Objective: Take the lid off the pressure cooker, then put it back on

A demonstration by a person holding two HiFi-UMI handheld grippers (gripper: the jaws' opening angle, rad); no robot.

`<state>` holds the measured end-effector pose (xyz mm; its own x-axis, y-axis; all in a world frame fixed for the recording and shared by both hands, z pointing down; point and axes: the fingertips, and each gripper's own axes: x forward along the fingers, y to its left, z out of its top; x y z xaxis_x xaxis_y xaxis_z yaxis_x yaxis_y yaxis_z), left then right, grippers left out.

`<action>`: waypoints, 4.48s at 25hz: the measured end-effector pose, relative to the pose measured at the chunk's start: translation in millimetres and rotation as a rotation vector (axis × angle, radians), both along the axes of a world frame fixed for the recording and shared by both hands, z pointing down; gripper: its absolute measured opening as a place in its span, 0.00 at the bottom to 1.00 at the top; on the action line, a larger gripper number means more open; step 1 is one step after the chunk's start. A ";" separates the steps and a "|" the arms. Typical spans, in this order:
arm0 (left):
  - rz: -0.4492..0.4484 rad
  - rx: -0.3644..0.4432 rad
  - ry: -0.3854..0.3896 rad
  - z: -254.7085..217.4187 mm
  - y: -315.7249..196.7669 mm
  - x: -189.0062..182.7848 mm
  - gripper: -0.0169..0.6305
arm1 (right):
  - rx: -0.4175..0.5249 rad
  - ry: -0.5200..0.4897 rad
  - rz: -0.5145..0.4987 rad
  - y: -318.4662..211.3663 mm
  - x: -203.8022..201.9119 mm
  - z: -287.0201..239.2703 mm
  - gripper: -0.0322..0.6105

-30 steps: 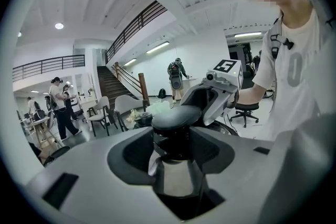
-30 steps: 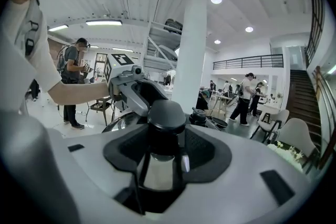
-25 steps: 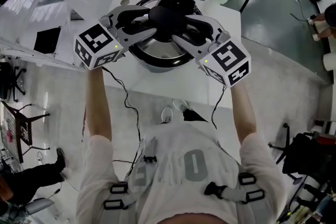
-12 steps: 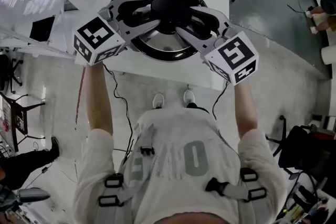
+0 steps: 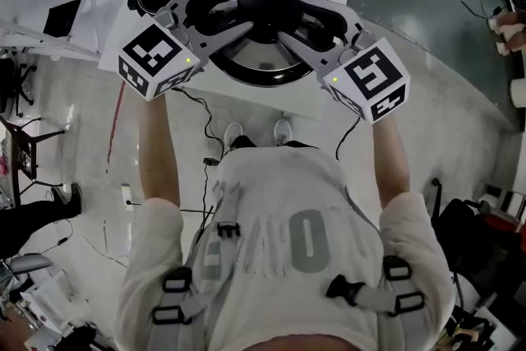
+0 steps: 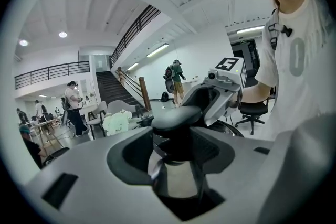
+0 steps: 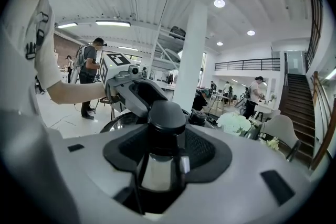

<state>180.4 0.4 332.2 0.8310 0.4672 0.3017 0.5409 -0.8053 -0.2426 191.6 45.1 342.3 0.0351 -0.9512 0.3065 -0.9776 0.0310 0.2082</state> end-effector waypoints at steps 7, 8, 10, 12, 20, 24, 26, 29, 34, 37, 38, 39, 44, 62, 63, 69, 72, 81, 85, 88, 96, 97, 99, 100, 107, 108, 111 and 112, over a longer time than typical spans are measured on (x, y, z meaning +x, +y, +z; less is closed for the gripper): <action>-0.037 -0.014 -0.044 35.8 20.9 7.2 0.36 | -0.023 -0.053 -0.025 20.5 7.9 35.8 0.39; -0.043 -0.012 -0.055 42.0 21.8 7.6 0.36 | -0.031 -0.058 -0.027 21.5 8.5 41.8 0.40; -0.056 -0.006 -0.081 54.2 23.5 7.6 0.36 | -0.055 -0.054 -0.031 23.0 8.9 52.9 0.40; -0.071 -0.004 -0.104 65.5 24.6 7.5 0.36 | -0.077 -0.043 -0.036 24.2 9.0 62.8 0.40; -0.100 -0.021 -0.179 114.5 24.8 10.5 0.36 | -0.140 -0.097 -0.048 23.8 11.7 110.7 0.39; -0.116 -0.066 -0.234 144.9 22.0 10.0 0.36 | -0.170 -0.136 -0.055 22.3 11.8 136.4 0.39; -0.127 -0.075 -0.265 159.1 21.4 10.6 0.36 | -0.193 -0.152 -0.058 21.4 12.4 150.4 0.39; -0.143 -0.046 -0.309 180.5 21.1 13.4 0.36 | -0.226 -0.158 -0.058 20.7 15.8 171.4 0.39; -0.144 -0.010 -0.375 211.8 17.1 16.5 0.34 | -0.256 -0.178 -0.047 15.4 19.8 200.3 0.39; -0.140 -0.026 -0.383 219.4 17.6 17.3 0.34 | -0.251 -0.181 -0.040 16.6 20.4 209.1 0.39; -0.138 -0.028 -0.379 220.1 17.2 18.3 0.34 | -0.249 -0.179 -0.038 16.5 21.1 210.6 0.39; -0.135 -0.029 -0.375 220.6 16.5 19.6 0.34 | -0.248 -0.178 -0.036 15.9 22.3 211.8 0.39; -0.121 -0.038 -0.395 229.0 17.9 22.1 0.34 | -0.293 -0.128 -0.043 18.1 24.6 226.1 0.39; -0.129 -0.117 -0.383 233.7 21.5 25.5 0.32 | -0.346 -0.103 -0.047 26.1 25.6 246.7 0.42; -0.128 -0.089 -0.378 232.6 21.3 26.3 0.33 | -0.349 -0.102 -0.034 26.5 27.3 246.6 0.45; -0.199 -0.036 -0.257 194.9 2.6 37.3 0.33 | -0.264 -0.102 0.005 24.4 40.5 209.4 0.50; -0.258 -0.019 -0.125 152.4 -8.3 42.1 0.32 | -0.146 -0.104 0.035 16.6 53.0 165.1 0.49; -0.543 -0.133 0.260 39.9 -16.1 10.2 0.33 | 0.184 -0.069 0.175 11.3 72.3 47.8 0.47; -0.701 -0.216 0.376 23.4 -31.6 -10.8 0.33 | 0.294 -0.083 0.288 25.2 80.9 27.6 0.47; -0.698 -0.206 0.360 24.6 -36.1 -13.6 0.33 | 0.329 -0.131 0.291 30.3 81.7 21.0 0.46; -0.719 -0.185 0.361 25.3 -43.6 -13.6 0.33 | 0.347 -0.137 0.286 35.8 83.9 18.1 0.45; -0.707 -0.184 0.355 26.0 -42.3 -11.8 0.33 | 0.347 -0.136 0.288 36.6 84.5 18.9 0.45; -0.626 -0.164 0.304 32.1 -32.1 -4.6 0.34 | 0.336 -0.141 0.288 36.7 84.7 22.6 0.45; -0.556 -0.135 0.253 39.2 -22.7 1.0 0.41 | 0.318 -0.148 0.279 35.6 83.3 26.9 0.45; -0.208 0.080 -0.082 124.1 22.3 26.6 0.52 | 0.065 -0.165 0.117 25.4 51.2 98.5 0.49; -0.168 0.088 -0.136 140.6 24.4 28.2 0.52 | 0.041 -0.180 0.101 23.8 49.1 108.8 0.50; -0.074 0.092 -0.282 186.1 26.9 28.9 0.53 | -0.030 -0.210 0.053 19.1 42.2 139.5 0.50; -0.056 0.088 -0.317 198.3 26.9 27.4 0.53 | -0.058 -0.216 0.038 18.3 38.2 150.1 0.50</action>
<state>207.8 27.3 530.4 0.7128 0.3845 0.5867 0.5564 -0.8192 -0.1391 229.8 63.5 492.4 -0.0022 -0.9312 0.3646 -1.0000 -0.0005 -0.0071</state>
